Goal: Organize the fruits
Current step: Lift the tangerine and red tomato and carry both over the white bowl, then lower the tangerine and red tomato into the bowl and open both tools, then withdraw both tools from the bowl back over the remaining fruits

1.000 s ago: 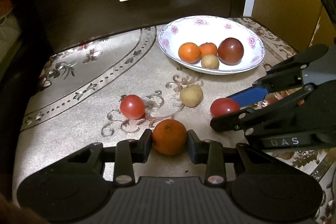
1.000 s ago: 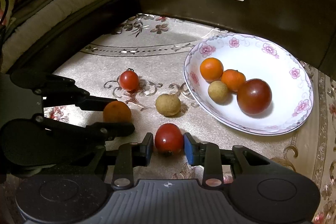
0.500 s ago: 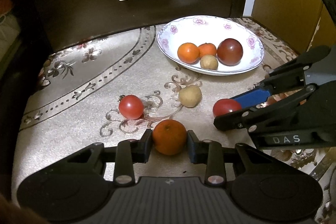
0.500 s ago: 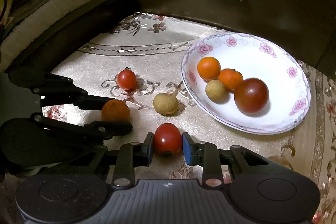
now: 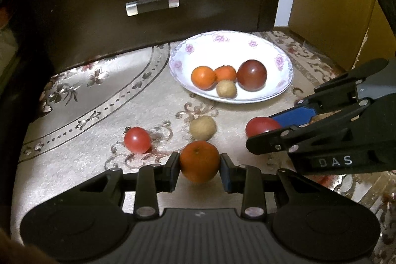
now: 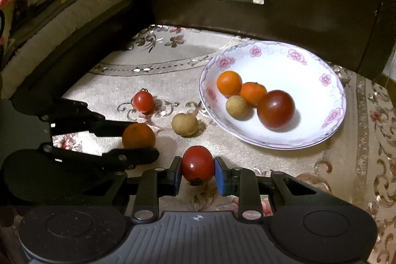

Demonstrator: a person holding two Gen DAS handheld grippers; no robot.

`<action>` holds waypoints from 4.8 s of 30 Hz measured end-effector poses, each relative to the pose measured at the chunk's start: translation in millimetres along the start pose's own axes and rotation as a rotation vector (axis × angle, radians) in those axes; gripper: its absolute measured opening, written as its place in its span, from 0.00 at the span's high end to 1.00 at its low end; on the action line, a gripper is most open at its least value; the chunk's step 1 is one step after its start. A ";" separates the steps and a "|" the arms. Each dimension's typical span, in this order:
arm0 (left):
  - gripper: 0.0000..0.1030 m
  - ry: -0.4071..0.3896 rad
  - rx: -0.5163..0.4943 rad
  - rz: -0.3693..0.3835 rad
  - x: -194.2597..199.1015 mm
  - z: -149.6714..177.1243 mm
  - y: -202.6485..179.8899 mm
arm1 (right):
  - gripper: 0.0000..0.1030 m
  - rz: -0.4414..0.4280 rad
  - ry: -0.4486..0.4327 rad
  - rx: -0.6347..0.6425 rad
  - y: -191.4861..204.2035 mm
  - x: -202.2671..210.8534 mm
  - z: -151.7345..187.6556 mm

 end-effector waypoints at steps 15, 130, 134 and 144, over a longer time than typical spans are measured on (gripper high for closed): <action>0.62 -0.053 0.005 0.014 12.8 -14.0 -15.3 | 0.76 0.026 -0.025 -0.015 -6.2 27.9 -6.5; 0.59 -0.086 0.005 -0.073 -8.3 -62.7 -5.1 | 0.67 0.153 -0.159 -0.063 -39.0 16.5 -45.4; 0.59 -0.086 0.007 -0.076 2.0 -57.0 -3.4 | 0.67 0.147 -0.161 -0.047 -28.1 19.9 -42.8; 0.59 -0.075 0.020 -0.074 17.6 -44.0 -0.6 | 0.67 0.141 -0.143 -0.018 -8.8 21.7 -34.3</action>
Point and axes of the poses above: each gripper's, at about its wrist camera, not at the fingertips, and x roughly against the way its jaws point, y to its left, z to its underside, the point moved 3 cm from there along -x, roughly the way its jaws point, and after that the axes turned 12 degrees about -y, right-handed, at the moved point
